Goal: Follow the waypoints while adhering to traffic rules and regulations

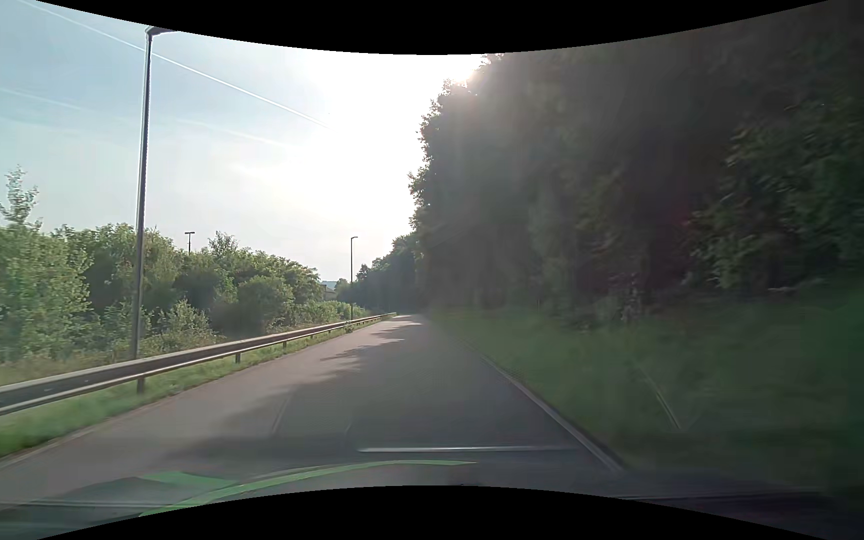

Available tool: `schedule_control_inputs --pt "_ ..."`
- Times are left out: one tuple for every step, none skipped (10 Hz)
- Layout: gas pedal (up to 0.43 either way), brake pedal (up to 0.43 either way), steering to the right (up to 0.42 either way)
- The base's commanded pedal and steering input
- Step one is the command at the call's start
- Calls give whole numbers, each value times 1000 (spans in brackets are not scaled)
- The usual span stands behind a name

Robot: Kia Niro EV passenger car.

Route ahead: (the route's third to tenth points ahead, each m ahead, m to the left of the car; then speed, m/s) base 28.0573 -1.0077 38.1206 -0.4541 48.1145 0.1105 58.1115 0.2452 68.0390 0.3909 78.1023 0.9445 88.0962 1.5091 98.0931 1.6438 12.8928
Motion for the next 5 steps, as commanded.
schedule_control_inputs --pt "157 0 -9" --pt "157 0 -9" --pt "157 0 -8" --pt "157 0 -8" --pt "157 0 -7"
